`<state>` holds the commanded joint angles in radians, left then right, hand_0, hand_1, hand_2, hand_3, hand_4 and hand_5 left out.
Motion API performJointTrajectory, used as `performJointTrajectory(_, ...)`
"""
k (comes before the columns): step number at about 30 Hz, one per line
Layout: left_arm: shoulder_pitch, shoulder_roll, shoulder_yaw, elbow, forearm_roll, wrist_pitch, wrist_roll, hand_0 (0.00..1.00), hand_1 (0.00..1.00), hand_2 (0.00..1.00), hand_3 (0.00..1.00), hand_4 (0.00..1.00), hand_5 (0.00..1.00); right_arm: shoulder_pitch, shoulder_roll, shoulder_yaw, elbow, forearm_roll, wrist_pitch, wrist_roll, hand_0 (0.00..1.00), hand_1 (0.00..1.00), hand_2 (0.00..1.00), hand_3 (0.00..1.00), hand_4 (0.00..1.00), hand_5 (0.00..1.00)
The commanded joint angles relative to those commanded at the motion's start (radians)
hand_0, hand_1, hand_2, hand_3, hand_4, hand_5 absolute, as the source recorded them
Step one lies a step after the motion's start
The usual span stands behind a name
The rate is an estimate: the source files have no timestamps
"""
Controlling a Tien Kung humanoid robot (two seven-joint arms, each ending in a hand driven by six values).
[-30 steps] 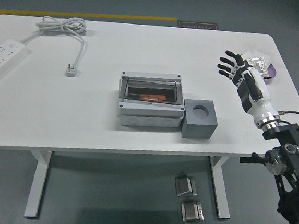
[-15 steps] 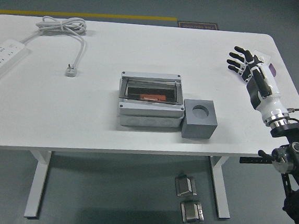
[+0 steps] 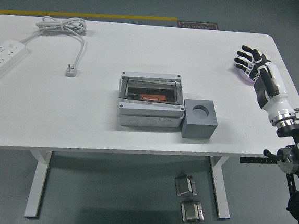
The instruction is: Fetch the battery,place it into the box,close the lid of the box
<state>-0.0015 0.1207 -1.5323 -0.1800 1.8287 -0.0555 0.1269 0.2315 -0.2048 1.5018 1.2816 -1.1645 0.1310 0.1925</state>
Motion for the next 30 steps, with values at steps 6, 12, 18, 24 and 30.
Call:
performJointTrajectory(6,0.000,-0.001,-0.002,0.000,0.004,0.000,0.000,0.612,0.631,0.632,0.670,0.700,0.206,0.000,-0.003,0.003,0.001,-0.006,0.000,-0.001,0.812,0.747,0.760,0.773,0.915,0.805)
performJointTrajectory(12,-0.001,0.000,0.000,0.000,0.002,0.000,0.000,0.612,0.631,0.632,0.669,0.700,0.206,0.002,-0.006,0.006,0.002,-0.012,0.001,-0.002,0.810,0.743,0.758,0.767,0.912,0.802)
performJointTrajectory(18,-0.001,0.002,0.002,0.000,0.001,0.000,-0.001,0.611,0.631,0.633,0.670,0.702,0.207,0.003,-0.009,0.008,0.002,-0.015,0.001,-0.002,0.807,0.740,0.753,0.763,0.907,0.795)
performJointTrajectory(24,0.000,0.002,0.001,0.000,0.002,0.000,0.000,0.612,0.631,0.633,0.670,0.702,0.209,0.004,-0.012,0.010,0.002,-0.016,0.002,-0.002,0.808,0.740,0.752,0.762,0.906,0.795)
performJointTrajectory(30,-0.001,0.003,0.003,0.000,0.001,0.000,0.000,0.611,0.631,0.633,0.670,0.702,0.209,0.005,-0.014,0.012,0.002,-0.019,0.002,-0.002,0.806,0.739,0.751,0.762,0.906,0.794)
